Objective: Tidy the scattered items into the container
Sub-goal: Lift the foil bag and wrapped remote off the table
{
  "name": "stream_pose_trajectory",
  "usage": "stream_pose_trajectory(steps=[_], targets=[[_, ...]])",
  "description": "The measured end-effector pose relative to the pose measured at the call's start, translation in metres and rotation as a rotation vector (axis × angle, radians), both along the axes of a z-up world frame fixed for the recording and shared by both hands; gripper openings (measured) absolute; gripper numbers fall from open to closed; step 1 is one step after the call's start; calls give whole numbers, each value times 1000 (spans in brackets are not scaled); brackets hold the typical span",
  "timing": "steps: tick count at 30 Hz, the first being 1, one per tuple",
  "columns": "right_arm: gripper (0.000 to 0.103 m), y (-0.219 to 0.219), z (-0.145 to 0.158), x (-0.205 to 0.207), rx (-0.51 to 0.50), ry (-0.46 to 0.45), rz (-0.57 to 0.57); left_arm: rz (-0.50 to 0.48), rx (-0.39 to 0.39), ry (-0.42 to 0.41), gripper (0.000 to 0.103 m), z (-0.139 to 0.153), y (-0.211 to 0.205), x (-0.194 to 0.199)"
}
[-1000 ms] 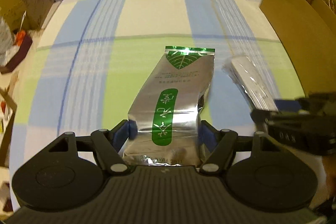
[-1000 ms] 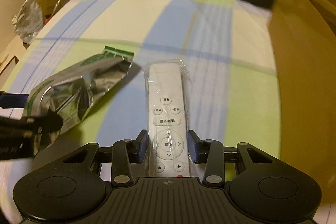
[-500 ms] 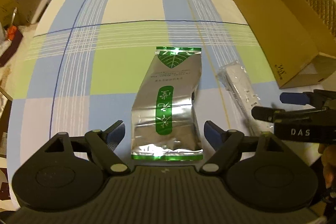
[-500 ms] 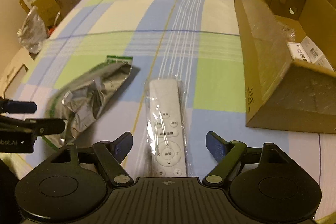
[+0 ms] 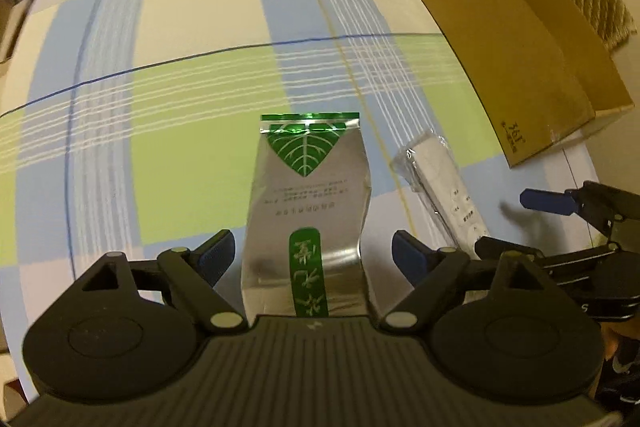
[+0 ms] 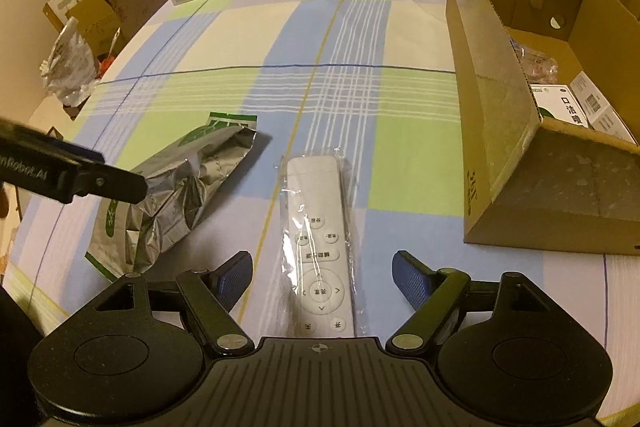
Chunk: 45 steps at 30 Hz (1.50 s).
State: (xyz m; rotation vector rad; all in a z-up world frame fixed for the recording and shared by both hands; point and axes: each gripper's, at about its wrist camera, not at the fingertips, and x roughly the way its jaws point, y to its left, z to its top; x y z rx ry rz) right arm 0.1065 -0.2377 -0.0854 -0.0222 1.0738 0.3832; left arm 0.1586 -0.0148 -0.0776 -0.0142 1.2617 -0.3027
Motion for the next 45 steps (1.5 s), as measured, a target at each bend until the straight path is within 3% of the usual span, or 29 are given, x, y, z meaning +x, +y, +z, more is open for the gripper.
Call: stream_pose_trajectory(steps=[4,9,14,17,21,24,32,38,45], targets=[[83,2,-7,3,-10,10,4,-28,-44,55,83,-11,0,17],[83,6,-15,6,-13,25,13,-62,-21,104,83,-25,-4,34],[83,8,-21,8,-11,35,21,-69,-54,176,82,-36,-1,45],[83,9,-22,9,-10,36,25,-83,-55,182,74,-38,1,48],[83,11,-23,10,-13,33,31,-117,-45,186,72,-41,-1,47],[83,11,-24,10,-11,32,29,-129,-47,186,62,-43,0,45],[83,9,-27,12,-14,25,26,-143,-29,117,42,-37,-2,34],[83,9,-30,14,-13,26,28,-176,0,104,43,-36,-4,24],[83,11,-31,11,-11,27,38,-186,31,134,54,-41,-4,30]])
